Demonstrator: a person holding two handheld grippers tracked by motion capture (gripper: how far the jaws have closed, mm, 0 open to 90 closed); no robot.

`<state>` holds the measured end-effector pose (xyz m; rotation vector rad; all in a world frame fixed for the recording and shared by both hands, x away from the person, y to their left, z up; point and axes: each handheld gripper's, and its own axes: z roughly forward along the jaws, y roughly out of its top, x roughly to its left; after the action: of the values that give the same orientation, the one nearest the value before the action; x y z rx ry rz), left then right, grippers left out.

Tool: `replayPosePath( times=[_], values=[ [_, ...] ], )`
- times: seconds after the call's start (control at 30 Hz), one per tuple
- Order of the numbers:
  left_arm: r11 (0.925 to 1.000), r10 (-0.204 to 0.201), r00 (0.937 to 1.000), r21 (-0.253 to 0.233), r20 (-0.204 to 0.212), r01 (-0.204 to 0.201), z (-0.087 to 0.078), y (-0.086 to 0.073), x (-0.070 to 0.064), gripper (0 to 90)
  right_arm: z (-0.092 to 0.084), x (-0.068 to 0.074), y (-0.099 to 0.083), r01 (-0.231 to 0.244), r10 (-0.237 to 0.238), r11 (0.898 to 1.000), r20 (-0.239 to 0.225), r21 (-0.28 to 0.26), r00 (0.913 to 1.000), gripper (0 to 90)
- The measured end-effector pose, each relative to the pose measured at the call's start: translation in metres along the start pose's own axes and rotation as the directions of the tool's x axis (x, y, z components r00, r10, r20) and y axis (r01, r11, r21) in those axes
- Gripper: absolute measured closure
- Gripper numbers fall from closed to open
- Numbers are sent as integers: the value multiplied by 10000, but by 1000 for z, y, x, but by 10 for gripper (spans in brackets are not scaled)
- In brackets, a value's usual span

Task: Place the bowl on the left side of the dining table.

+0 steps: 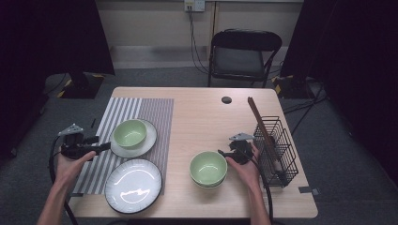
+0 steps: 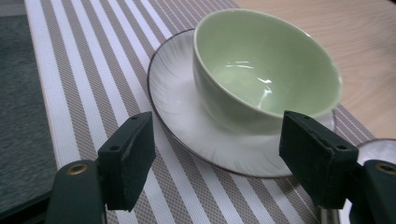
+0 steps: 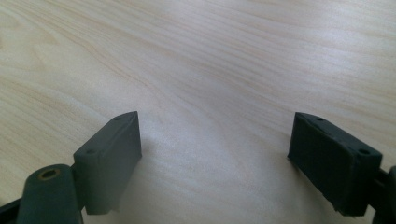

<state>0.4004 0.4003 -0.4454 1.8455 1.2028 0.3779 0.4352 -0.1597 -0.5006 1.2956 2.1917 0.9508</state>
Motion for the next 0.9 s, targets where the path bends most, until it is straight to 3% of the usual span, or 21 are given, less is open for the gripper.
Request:
replayPosePath(
  times=[0.2, 0.23, 0.3, 0.37, 0.4, 0.53, 0.6, 0.63, 0.73, 0.9],
  values=[
    [9989, 308, 9989, 356, -340, -295, -4, -19, 2, 193, 0, 0, 0, 0, 0, 10000, 2, -1, 10000, 162],
    [9984, 354, 9978, 460, -566, -328, -3, -23, 1, 190, 0, 0, 0, 1, -1, 10000, 0, 2, 10000, 162],
    [9996, 95, 9994, 266, -343, -86, -1, -33, 3, 193, 0, 0, 0, 0, 0, 10000, -3, 1, 10000, 162],
    [9992, 97, 9993, 381, -353, -83, 1, -36, 5, 187, 0, 0, 0, 3, -3, 10000, -3, 2, 10000, 162],
    [9978, 9, 9994, 657, -335, 13, 7, -41, 7, 184, 0, 0, 0, 0, 0, 10000, 0, 2, 10000, 162],
    [9966, -2, 9988, 825, -483, 42, 15, -47, 6, 193, 0, 0, 0, 1, -1, 10000, 10, 3, 10000, 164],
    [9950, 134, 9984, 999, -556, -77, 20, -49, 5, 195, 0, 0, 0, -12, 12, 10000, 33, 4, 10000, 164],
    [9933, 502, 9958, 1081, -761, -418, 22, -49, 1, 205, 0, 0, 0, -18, 18, 10000, 52, 5, 10000, 164],
    [9934, 624, 9939, 1016, -907, -531, 24, -50, 0, 204, 0, 1, 0, -48, 48, 10000, 82, 2, 10000, 166],
    [9894, 1144, 9817, 1064, -1521, -988, 29, -51, -6, 227, -3, 3, 1, -127, 126, 9999, 123, 57, 9998, 201]
  ],
)
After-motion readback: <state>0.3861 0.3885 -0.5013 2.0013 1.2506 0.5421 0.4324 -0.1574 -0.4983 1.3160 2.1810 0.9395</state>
